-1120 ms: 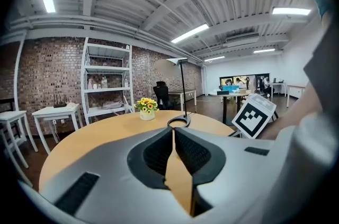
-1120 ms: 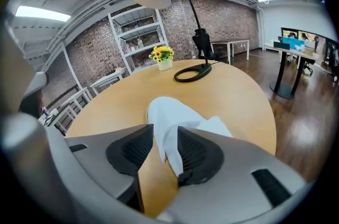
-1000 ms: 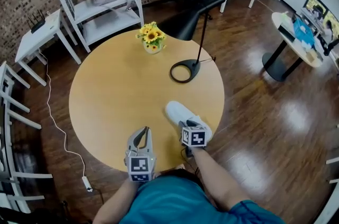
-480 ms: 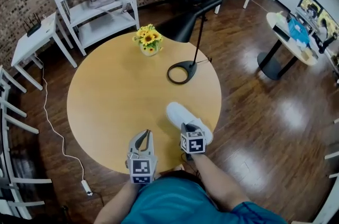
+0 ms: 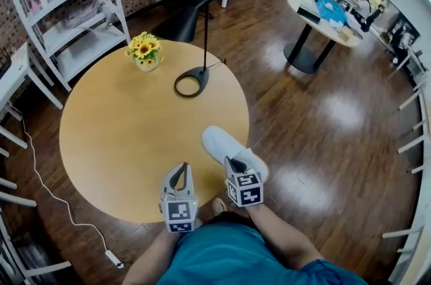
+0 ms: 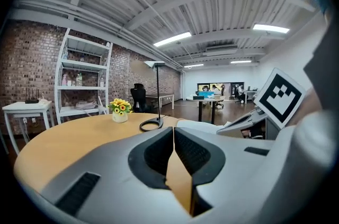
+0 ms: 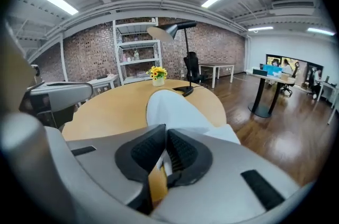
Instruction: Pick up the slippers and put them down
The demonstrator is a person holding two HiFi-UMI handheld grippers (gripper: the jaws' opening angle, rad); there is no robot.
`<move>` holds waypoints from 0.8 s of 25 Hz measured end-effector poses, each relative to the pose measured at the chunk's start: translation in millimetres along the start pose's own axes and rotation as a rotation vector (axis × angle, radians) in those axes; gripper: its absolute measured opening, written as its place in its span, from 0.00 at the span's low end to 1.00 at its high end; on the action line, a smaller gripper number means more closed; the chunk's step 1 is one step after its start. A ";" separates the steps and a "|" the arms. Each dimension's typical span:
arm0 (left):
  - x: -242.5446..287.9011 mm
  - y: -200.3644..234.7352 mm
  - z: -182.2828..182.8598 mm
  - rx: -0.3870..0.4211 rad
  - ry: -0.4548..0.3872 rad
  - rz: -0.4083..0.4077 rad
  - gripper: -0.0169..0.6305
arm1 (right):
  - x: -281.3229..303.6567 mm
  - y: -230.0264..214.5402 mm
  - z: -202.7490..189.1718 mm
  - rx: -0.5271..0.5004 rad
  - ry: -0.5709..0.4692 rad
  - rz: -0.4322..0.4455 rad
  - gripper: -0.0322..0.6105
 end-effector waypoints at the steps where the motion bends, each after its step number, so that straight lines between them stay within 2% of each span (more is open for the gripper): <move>1: 0.1 -7.1 0.8 -0.001 -0.004 -0.023 0.04 | -10.1 -4.0 2.0 0.002 -0.008 -0.024 0.09; 6: 4.1 -43.6 6.5 -0.019 -0.021 -0.132 0.03 | -57.9 -24.6 8.0 0.018 -0.031 -0.144 0.09; 12: 12.5 -88.6 10.6 0.007 -0.028 -0.259 0.03 | -104.0 -57.3 -1.7 0.056 -0.045 -0.273 0.09; 20: 40.4 -158.6 5.4 0.038 -0.020 -0.344 0.03 | -144.0 -119.8 -16.6 0.096 -0.060 -0.356 0.09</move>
Point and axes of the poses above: the fingertips, and each gripper's own axes: x forward along the fingers, y to its left, z out of its top, the point moved 5 cm from there along -x, backward along the fingers, and after that the axes turned 15 degrees about -y, right-handed, at the moved point
